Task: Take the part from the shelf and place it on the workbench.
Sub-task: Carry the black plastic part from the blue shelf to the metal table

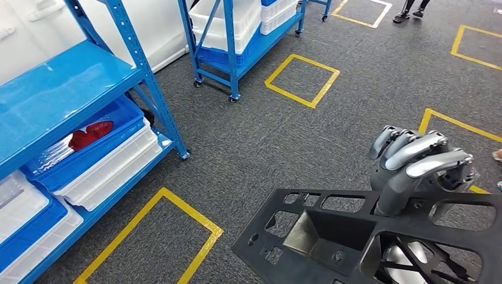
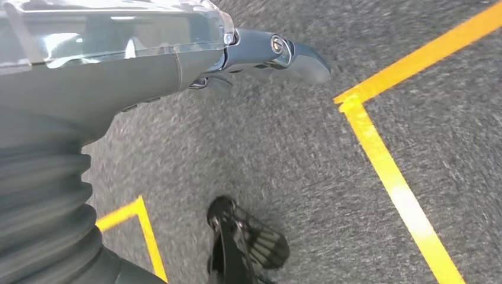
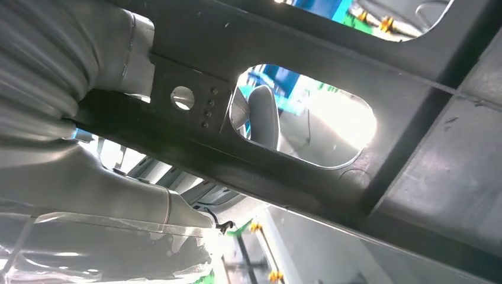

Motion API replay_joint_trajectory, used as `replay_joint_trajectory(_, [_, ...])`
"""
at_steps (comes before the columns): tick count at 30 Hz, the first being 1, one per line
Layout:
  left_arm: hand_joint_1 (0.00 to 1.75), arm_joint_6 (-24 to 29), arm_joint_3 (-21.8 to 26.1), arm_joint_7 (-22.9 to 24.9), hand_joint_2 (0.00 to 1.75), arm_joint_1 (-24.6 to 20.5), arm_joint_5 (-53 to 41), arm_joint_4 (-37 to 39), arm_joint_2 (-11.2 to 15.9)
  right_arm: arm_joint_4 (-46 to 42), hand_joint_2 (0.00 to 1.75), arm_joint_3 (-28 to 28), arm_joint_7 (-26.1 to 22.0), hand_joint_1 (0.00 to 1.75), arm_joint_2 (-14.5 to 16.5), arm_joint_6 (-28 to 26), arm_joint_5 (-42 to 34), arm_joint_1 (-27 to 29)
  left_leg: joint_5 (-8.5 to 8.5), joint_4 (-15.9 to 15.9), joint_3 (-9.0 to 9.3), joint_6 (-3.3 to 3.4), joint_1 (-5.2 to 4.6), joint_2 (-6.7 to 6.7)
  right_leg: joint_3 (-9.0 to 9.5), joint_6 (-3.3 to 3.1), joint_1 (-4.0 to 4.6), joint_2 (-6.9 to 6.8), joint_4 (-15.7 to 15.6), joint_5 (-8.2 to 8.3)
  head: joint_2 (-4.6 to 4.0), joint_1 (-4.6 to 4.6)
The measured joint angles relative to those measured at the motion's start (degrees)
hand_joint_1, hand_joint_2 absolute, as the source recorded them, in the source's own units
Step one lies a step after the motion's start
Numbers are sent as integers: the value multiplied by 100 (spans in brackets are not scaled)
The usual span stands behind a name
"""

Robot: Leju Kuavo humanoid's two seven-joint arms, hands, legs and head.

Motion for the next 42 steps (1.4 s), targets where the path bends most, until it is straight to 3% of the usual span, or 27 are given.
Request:
replay_joint_trajectory(1, [0, -21, 0, -16, 175, 4, -27, 0, 50, -4, 175, -20, -21, 175, 4, 4, 21, 19, 227, -321, 127, 17, 1, -42, 3, 3, 3, 81, 13, -2, 0, 2])
replay_joint_trajectory(3, [0, -72, -1, -84, 175, 4, -67, 0, 156, -19, 175, -41, -39, 175, 37, 6, 96, 43, 585, -1097, 449, 58, 10, -290, -10, 24, 2, 226, 48, -9, 0, 4])
replay_joint_trajectory(5, [0, -110, 1, -152, 175, -3, -90, -1, 261, -27, 175, -47, -41, 175, 94, 27, 140, 63, 670, -1463, 598, 96, 4, -465, -55, 85, -16, 358, 65, 2, 0, 4])
replay_joint_trajectory(7, [0, -113, 4, -191, 175, -21, -99, -3, 351, -27, 175, -51, -39, 175, 132, 82, 112, 73, 682, -1505, 617, 148, -3, -373, -92, 165, -33, 469, 53, 33, 1, 2])
replay_joint_trajectory(8, [0, -107, 5, -200, 175, -32, -102, -4, 384, -26, 175, -58, -40, 175, 140, 108, 79, 74, 704, -1536, 634, 187, 4, -301, -110, 193, -26, 411, 78, 19, 1, 8])
replay_joint_trajectory(10, [0, -97, 7, -206, 175, -30, -113, -4, 420, -22, 175, -82, -40, 175, 144, 146, 0, 65, 747, -1597, 666, 255, 20, -149, -265, 230, -1, 94, 403, -182, 1, 26])
replay_joint_trajectory(11, [0, -95, 8, -207, 175, -16, -119, -4, 430, -16, 175, -96, -41, 175, 144, 164, -36, 63, 750, -1604, 670, 274, 6, -72, -430, 244, -3, -91, 746, -367, 0, 34])
replay_joint_trajectory(12, [0, -95, 8, -208, 175, 3, -123, -4, 434, -9, 175, -108, -40, 175, 144, 180, -67, 64, 746, -1602, 668, 285, -5, 2, -623, 260, -15, -191, 1144, -553, 0, 38])
replay_joint_trajectory(14, [0, -94, 8, -207, 175, 28, -132, -4, 437, 5, 175, -132, -41, 175, 144, 198, -104, 81, 729, -1594, 668, 289, -20, 163, -884, 287, -44, -253, 1673, -705, 0, 38])
replay_joint_trajectory(15, [0, -95, 7, -202, 175, 27, -142, -4, 438, 8, 175, -149, -41, 175, 144, 199, -111, 91, 718, -1591, 674, 285, -23, 235, -851, 291, -52, -270, 1620, -623, 0, 38])
replay_joint_trajectory(16, [0, -98, 7, -195, 175, 23, -156, -4, 437, 7, 175, -172, -41, 175, 143, 199, -114, 105, 703, -1589, 687, 276, -24, 301, -702, 287, -56, -303, 1346, -461, 0, 39])
replay_joint_trajectory(18, [0, -112, 5, -157, 175, 19, -189, -4, 435, -19, 175, -238, -42, 175, 142, 215, -116, 156, 664, -1584, 730, 239, -41, 412, -239, 239, -20, -540, 515, -156, 0, 38])
replay_joint_trajectory(20, [0, -120, 5, -106, 175, 24, -214, -4, 421, -68, 175, -318, -43, 175, 142, 285, -145, 211, 626, -1581, 767, 182, -61, 509, -1, 176, 34, -710, 58, -63, 0, 35])
replay_joint_trajectory(23, [0, -119, 5, -101, 175, 5, -229, -4, 350, -107, 175, -433, -43, 175, 136, 450, -196, 236, 569, -1581, 815, 93, -59, 632, 1, 98, 43, -541, -8, -52, 0, 31])
replay_joint_trajectory(25, [0, -137, 5, -135, 175, -6, -236, -4, 286, -108, 175, -488, -43, 175, 137, 518, -182, 210, 365, -1310, 724, 46, -33, 419, 24, 34, 6, -418, -58, -21, 0, 25])
replay_joint_trajectory(27, [0, -157, 5, -158, 175, 7, -241, -4, 239, -107, 175, -509, -43, 175, 142, 537, -150, 179, -25, -563, 379, 20, -12, 110, 29, -6, -2, -291, -70, -9, 0, 8])
replay_joint_trajectory(28, [0, -165, 5, -165, 175, 16, -243, -4, 221, -107, 175, -512, -42, 175, 144, 541, -136, 173, -178, -158, 176, 11, -9, 41, 27, -12, 1, -215, -68, -8, 0, 0])
replay_joint_trajectory(29, [0, -169, 5, -169, 175, 24, -243, -4, 208, -107, 175, -513, -41, 175, 144, 543, -126, 173, -231, 110, 26, 6, -9, 13, 29, -14, 4, -132, -65, -7, 0, -4])
replay_joint_trajectory(30, [0, -173, 5, -172, 175, 28, -242, -4, 195, -107, 175, -514, -41, 175, 144, 546, -118, 173, -158, 151, -22, 8, -7, 3, 34, -13, 6, -51, -61, -7, 0, -4])
replay_joint_trajectory(32, [0, -179, 5, -174, 175, 28, -242, -4, 178, -107, 175, -514, -41, 175, 144, 550, -114, 169, 276, -434, 195, 22, 5, -84, 52, 1, 2, 106, -45, -14, 0, -4])
replay_joint_trajectory(34, [0, -182, 5, -179, 175, 31, -243, -4, 171, -106, 175, -514, -41, 175, 144, 551, -112, 157, 621, -1195, 505, 46, 27, -355, 36, 46, 9, 250, -2, -26, 0, -5])
replay_joint_trajectory(36, [0, -209, 5, -186, 175, 29, -244, -4, 164, -104, 175, -515, -39, 175, 144, 538, -87, 149, 675, -1475, 606, 87, 23, -485, -16, 120, 2, 384, 24, -14, 0, -9])
replay_joint_trajectory(38, [0, -277, 5, -206, 175, 9, -256, -4, 151, -104, 175, -516, -31, 175, 143, 503, -18, 144, 696, -1509, 617, 158, 16, -350, -57, 193, -19, 478, 26, 8, 0, -11])
replay_joint_trajectory(40, [0, -347, 5, -227, 175, -12, -277, -4, 125, -101, 175, -514, -4, 175, 137, 456, 56, 108, 735, -1552, 633, 242, 21, -200, -171, 236, -8, 264, 237, -128, 0, 9])
replay_joint_trajectory(42, [0, -380, 6, -228, 175, -13, -286, -4, 86, -88, 175, -511, 27, 175, 131, 410, 95, 60, 743, -1568, 630, 295, -3, -49, -489, 265, -6, -90, 899, -486, 0, 29])
